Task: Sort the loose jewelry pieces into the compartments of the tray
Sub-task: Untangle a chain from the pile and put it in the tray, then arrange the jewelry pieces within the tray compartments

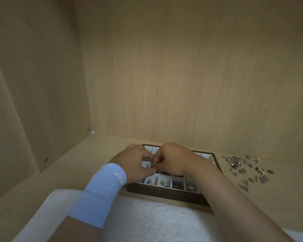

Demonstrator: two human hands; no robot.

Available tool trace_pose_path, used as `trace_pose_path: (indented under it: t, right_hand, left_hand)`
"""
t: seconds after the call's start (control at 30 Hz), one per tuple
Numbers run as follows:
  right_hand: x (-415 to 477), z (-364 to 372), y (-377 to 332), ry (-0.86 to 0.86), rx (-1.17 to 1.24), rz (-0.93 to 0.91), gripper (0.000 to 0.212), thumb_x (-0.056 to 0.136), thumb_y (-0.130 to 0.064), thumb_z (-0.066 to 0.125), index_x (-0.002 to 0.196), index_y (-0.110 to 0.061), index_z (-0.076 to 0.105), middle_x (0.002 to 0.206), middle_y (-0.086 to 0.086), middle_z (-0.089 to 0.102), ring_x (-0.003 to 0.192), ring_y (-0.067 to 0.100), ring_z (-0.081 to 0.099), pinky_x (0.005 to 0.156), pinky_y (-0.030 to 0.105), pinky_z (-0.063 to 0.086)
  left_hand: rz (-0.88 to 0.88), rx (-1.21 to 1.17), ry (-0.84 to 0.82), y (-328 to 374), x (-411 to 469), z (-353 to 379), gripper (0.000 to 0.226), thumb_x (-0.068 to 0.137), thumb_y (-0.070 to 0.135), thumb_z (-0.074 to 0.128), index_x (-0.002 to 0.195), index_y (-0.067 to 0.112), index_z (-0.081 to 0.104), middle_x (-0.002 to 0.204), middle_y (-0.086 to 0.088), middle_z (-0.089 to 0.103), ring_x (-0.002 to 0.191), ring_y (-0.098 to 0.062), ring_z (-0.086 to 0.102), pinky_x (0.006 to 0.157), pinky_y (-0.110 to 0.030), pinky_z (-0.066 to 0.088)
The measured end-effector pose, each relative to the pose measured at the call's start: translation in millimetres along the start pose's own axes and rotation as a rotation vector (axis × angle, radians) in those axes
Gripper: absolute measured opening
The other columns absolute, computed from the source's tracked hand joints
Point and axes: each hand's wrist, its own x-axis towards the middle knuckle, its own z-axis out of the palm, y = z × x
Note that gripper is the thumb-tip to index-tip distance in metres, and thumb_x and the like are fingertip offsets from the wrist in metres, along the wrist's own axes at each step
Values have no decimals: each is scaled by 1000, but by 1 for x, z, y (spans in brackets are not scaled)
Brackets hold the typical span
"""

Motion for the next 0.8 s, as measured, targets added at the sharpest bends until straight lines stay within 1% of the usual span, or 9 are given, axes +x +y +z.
trace_pose_path:
  t: [0.07,0.2,0.27,0.37,0.47,0.57,0.63,0.7,0.8]
  right_hand:
    - [-1,0,0,7,-15,7,12,87,-30,70,94,-27,79,94,-7,74,87,13,66,83,35,56]
    - [-7,-1,2,2,42,-11,12,88,-27,70,97,-29,78,102,-9,74,94,10,66,86,31,54]
    - [-14,-8,8,46,117,-16,12,91,-26,68,99,-29,77,101,-11,72,92,7,65,83,26,52]
    - [-33,-28,27,132,166,8,10,93,-25,67,97,-28,75,95,-14,70,90,2,63,81,22,49]
    - [-61,-52,60,231,168,80,10,93,-25,68,90,-33,72,89,-21,66,87,-3,61,71,12,42]
    - [-92,-69,105,330,154,196,10,92,-24,68,89,-31,73,88,-19,67,74,-5,60,63,12,41]
    - [-112,-73,137,378,113,288,12,92,-21,66,90,-31,73,92,-13,69,76,-2,61,70,19,45]
    - [-128,-72,167,401,68,397,19,92,-18,63,92,-34,71,97,-9,70,86,11,64,81,27,49]
    - [-147,-70,206,395,24,529,25,92,-15,59,96,-35,73,106,-6,72,96,17,65,89,31,51]
  left_hand:
    - [-2,-33,-35,2,0,3,33,80,51,66,109,38,59,111,14,50,116,-11,39,100,-35,40]
    - [6,14,-52,8,0,4,23,81,51,64,96,43,48,108,12,45,117,-16,41,102,-37,38]
    - [9,16,-31,10,0,6,26,82,50,62,105,45,50,112,12,50,119,-16,43,103,-37,37]
    - [19,-35,19,18,0,10,44,85,50,61,127,39,54,126,12,54,122,-13,43,106,-37,36]
    - [66,-140,89,39,4,16,38,88,48,61,125,37,57,128,16,55,122,-8,46,106,-33,38]
    - [139,-165,78,73,15,24,38,91,46,58,128,37,54,126,19,57,119,-5,49,104,-30,41]
    - [192,-160,53,100,27,32,42,92,44,57,133,37,50,124,18,58,117,-7,51,101,-31,43]
    - [218,-175,32,126,42,40,44,93,41,56,136,38,46,124,18,58,116,-8,52,99,-30,45]
    - [256,-199,3,165,67,57,44,94,35,56,137,36,47,124,14,59,115,-11,53,99,-31,44]
